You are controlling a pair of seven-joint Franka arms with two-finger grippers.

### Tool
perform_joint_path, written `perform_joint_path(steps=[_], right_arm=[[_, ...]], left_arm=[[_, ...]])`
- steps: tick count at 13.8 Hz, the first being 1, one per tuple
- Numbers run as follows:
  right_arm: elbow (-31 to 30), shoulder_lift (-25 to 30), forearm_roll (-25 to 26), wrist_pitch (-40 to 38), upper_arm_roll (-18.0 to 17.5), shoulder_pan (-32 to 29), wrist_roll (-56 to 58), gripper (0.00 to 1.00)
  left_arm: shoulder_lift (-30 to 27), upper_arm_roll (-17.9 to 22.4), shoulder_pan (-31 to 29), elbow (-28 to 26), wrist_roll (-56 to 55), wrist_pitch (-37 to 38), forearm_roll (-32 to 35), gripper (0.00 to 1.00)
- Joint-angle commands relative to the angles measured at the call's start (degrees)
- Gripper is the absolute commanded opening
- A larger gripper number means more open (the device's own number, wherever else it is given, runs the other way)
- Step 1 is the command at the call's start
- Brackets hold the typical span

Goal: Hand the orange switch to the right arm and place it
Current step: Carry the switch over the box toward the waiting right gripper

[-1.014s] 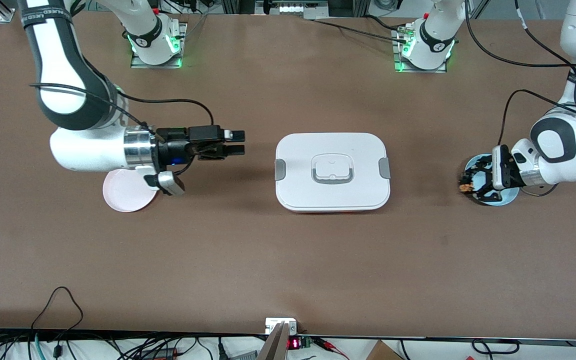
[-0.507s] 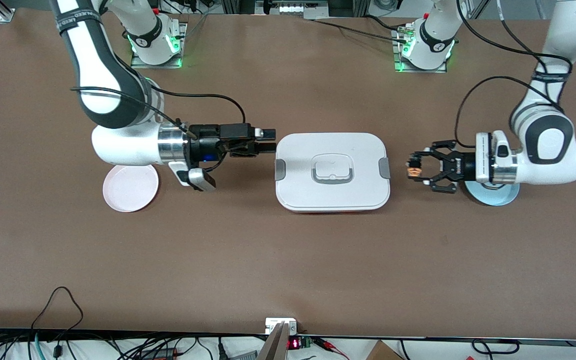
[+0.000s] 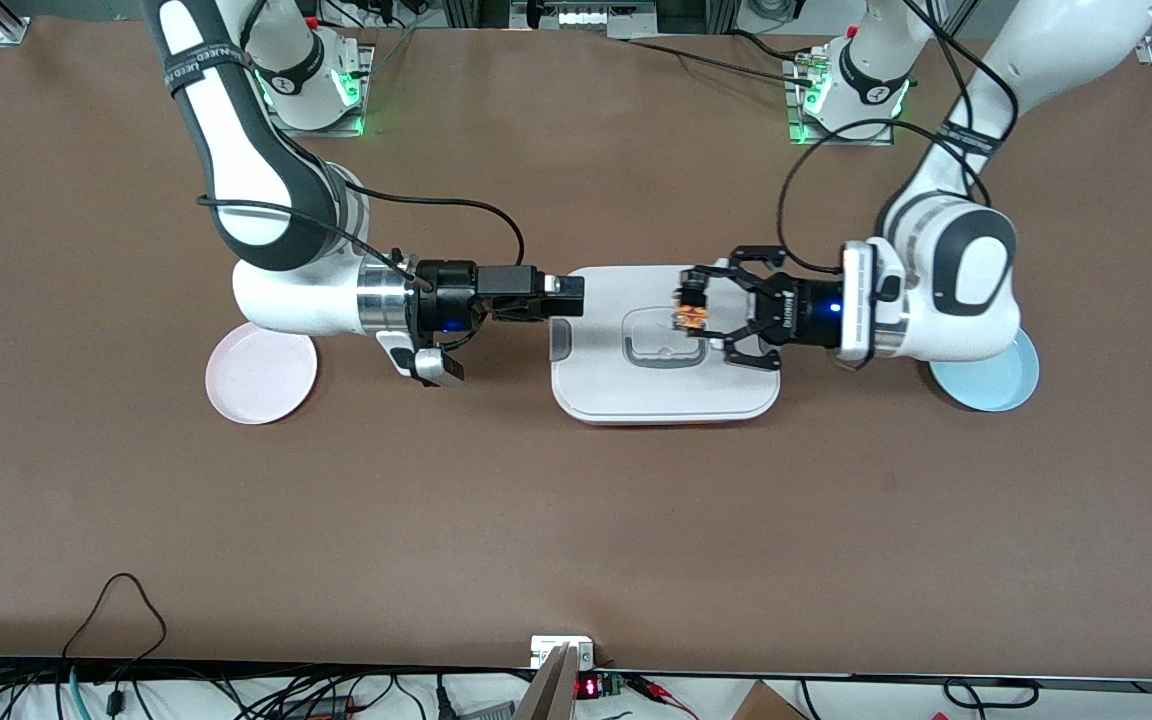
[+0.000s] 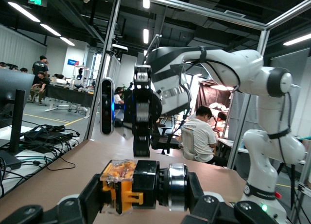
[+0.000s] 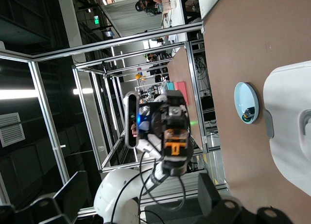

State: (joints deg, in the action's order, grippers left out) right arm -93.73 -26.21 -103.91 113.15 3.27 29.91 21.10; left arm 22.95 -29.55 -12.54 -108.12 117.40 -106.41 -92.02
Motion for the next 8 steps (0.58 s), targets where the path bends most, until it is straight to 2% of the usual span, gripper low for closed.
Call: perform_joint_path(steps=[1, 3, 8], right_arm=[[1.3, -0.7, -1.3, -0.2, 0.3, 0.3, 0.9, 1.00], [1.3, -0.7, -1.6, -0.1, 0.3, 0.4, 0.8, 1.00], [1.3, -1.9, -2.6, -0.2, 0.3, 1.6, 0.9, 1.00]], left_arm=[[-2.1, -3.9, 0.9, 0.6, -4.2, -8.0, -3.3, 0.00], [-2.3, -5.3, 2.6, 1.0, -5.3, -12.4, -5.8, 0.00], [-2.7, -5.6, 3.6, 2.1, -7.3, -14.4, -6.4, 0.00]])
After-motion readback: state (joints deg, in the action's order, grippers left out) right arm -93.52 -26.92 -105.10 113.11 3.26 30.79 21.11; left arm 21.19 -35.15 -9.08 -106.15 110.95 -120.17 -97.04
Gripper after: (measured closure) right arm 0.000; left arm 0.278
